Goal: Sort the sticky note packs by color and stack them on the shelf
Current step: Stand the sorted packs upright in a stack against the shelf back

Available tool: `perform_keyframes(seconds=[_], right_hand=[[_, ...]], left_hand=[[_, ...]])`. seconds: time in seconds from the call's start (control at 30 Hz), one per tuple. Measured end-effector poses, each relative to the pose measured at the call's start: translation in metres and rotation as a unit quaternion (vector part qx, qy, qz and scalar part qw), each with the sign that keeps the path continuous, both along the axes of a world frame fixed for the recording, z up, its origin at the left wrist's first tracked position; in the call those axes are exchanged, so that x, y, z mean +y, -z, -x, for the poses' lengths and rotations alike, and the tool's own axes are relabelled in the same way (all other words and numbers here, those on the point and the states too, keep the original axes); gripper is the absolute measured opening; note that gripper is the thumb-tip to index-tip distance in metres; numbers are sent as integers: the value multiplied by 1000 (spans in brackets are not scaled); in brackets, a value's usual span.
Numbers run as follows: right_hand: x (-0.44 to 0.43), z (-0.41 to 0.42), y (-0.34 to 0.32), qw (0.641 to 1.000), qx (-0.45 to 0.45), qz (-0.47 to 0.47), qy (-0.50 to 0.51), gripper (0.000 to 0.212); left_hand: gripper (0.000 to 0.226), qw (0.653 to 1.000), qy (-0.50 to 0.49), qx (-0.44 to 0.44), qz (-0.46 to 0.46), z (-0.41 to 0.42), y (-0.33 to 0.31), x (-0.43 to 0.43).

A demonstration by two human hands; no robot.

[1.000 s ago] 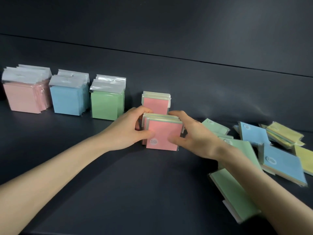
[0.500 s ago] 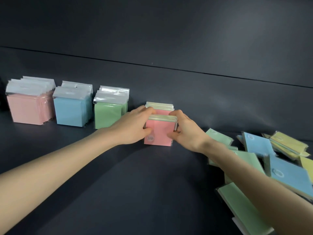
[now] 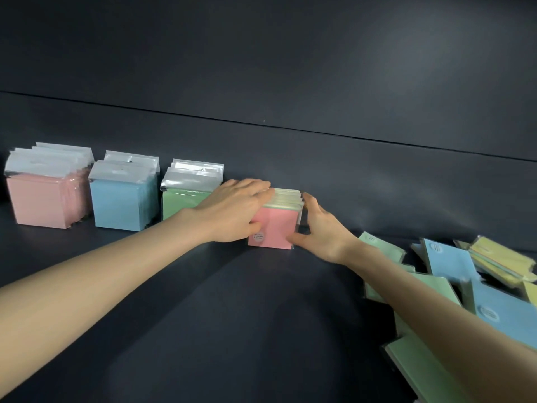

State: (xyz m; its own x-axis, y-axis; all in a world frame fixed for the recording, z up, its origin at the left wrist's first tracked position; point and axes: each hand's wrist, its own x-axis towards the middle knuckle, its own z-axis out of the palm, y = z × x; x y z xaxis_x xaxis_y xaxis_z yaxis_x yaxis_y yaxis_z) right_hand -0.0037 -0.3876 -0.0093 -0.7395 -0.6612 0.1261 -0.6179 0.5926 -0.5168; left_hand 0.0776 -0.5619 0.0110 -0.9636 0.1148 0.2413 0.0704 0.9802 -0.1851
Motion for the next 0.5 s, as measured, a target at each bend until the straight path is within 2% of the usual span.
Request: perform_keyframes(seconds=[0.17, 0.5], right_hand=[[5, -2, -2, 998, -24, -43, -30, 71], [-4, 2, 3, 996, -36, -83, -3, 79]], left_hand=[[63, 998, 6, -65, -3, 5, 2, -4], [60, 999, 9, -50, -11, 8, 4, -3]])
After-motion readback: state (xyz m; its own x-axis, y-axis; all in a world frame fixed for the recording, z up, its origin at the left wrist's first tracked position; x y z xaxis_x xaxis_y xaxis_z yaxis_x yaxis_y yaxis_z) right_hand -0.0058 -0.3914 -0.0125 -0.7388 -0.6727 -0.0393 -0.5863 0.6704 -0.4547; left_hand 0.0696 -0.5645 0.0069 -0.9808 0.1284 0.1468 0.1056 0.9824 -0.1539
